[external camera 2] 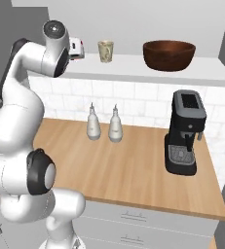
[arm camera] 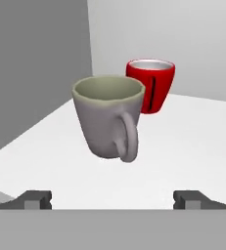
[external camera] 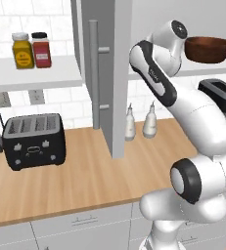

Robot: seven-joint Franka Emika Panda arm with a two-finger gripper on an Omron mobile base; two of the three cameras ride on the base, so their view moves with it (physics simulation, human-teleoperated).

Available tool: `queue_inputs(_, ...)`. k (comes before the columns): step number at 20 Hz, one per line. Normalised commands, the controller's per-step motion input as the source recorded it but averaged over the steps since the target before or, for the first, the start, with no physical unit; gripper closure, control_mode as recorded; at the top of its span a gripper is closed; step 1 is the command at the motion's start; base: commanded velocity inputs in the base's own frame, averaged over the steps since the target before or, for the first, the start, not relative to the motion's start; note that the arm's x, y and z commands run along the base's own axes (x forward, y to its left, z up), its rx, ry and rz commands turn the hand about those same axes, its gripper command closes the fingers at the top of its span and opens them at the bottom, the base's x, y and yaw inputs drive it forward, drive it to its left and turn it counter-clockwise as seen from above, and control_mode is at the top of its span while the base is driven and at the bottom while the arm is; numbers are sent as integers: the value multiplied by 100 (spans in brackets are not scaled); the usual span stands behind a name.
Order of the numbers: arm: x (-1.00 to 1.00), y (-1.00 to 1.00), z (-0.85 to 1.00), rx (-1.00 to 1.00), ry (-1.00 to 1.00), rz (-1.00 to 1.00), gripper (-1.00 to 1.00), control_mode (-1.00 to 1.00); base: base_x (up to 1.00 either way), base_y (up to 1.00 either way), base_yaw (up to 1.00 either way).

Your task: Gather all objects into one cabinet and sort the glasses and bowls to opposite sides.

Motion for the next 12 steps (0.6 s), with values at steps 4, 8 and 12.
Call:
queue_inputs(4, -82, -79, 0, 0, -2, 0, -100, -100, 0, 0, 0)
queue_inputs(8, -18, -85, 20, 0, 0, 0, -100, -100, 0, 0, 0)
queue_inputs(12, 3, -83, 13, 0, 0, -4, -100, -100, 0, 0, 0)
